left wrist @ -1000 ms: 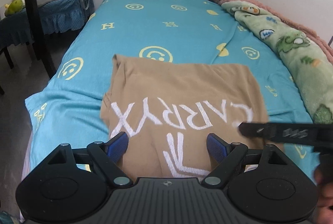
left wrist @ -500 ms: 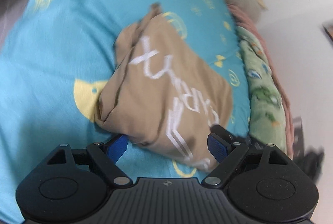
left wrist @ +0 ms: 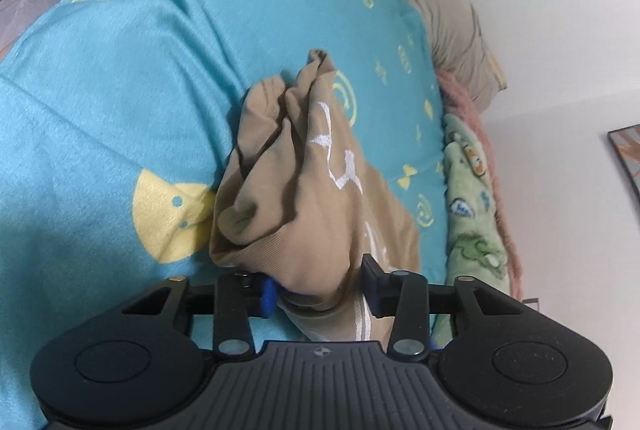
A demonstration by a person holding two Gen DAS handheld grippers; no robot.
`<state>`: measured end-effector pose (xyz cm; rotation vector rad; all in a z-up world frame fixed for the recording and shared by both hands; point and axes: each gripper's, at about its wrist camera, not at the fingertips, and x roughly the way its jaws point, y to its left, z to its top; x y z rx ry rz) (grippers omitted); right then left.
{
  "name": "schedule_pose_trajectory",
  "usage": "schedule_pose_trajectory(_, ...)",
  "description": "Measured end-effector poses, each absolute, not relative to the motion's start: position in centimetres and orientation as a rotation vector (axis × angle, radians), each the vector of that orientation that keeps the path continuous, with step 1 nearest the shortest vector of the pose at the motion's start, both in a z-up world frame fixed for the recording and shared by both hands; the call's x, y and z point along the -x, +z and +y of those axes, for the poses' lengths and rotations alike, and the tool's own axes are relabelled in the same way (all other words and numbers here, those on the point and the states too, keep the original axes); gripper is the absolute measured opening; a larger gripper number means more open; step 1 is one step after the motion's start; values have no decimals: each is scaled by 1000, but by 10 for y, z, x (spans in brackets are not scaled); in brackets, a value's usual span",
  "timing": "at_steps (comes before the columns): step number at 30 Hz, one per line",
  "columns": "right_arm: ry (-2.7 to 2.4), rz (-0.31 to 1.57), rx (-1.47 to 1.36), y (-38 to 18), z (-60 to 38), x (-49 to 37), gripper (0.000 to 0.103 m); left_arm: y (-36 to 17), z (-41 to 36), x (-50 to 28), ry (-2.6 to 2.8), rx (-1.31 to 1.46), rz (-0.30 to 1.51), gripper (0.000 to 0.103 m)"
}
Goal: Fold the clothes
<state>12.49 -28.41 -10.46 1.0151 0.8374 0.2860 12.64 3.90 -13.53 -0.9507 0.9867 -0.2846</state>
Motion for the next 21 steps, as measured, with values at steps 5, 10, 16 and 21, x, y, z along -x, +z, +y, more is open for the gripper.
schedule_pose_trajectory(5, 415, 949, -1281, -136, -262, -125, 89, -135, 39, -127, -277, 971, 977, 39)
schedule_pose_trajectory(10, 265, 1010, -1397, -174, -262, -125, 89, -155, 41, -138, -219, 1032, 1056, 56)
schedule_pose_trajectory(16, 193, 1001, -1502, -194, -266, -122, 89, -165, 46, -144, -212, 1085, 1045, 42)
schedule_pose_trajectory(21, 96, 891, -1518, -194, -278, -119, 89, -156, 43, -147, -270, 1128, 967, 28)
